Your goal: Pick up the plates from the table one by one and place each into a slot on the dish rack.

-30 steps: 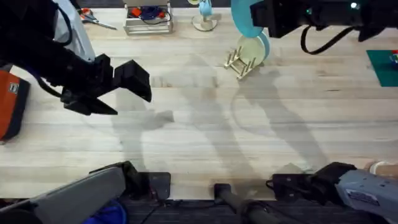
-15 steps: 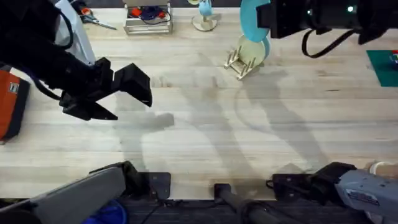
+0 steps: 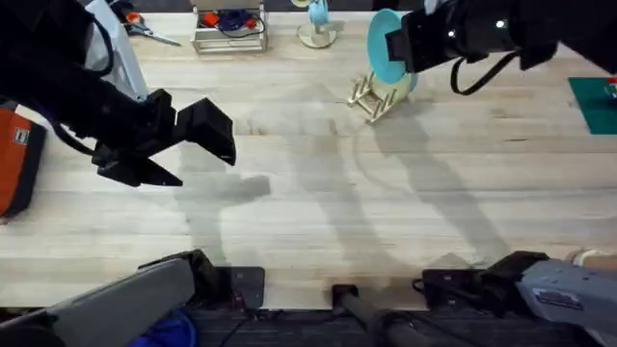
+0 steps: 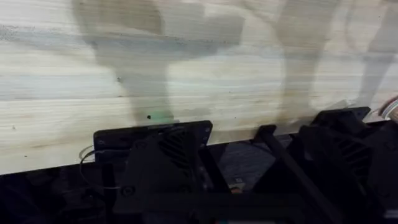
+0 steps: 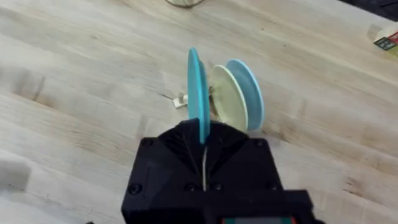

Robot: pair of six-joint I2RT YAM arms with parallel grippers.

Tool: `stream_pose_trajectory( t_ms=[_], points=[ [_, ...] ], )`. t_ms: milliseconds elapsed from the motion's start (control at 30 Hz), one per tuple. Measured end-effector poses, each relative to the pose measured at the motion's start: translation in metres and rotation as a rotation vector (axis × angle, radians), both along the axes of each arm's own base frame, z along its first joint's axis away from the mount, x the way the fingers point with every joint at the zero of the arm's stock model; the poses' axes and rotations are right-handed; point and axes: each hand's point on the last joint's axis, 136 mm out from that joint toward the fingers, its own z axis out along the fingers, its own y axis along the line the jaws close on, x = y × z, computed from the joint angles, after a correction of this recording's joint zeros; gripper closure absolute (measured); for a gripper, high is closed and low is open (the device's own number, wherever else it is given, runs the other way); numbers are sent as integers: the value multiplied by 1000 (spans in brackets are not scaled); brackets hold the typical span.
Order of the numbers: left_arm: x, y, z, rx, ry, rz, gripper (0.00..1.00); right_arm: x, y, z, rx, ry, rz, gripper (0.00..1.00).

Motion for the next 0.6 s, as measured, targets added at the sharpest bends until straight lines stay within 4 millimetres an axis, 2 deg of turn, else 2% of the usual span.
stream_pose_trajectory(
  t_ms=[300,600],
  points=[
    [0,0,0,0,0,0,6,6,3,-23,-28,54,-4,970],
    [0,0,0,0,0,0,7,13,-5,-40,-79,80,-53,970]
  ],
)
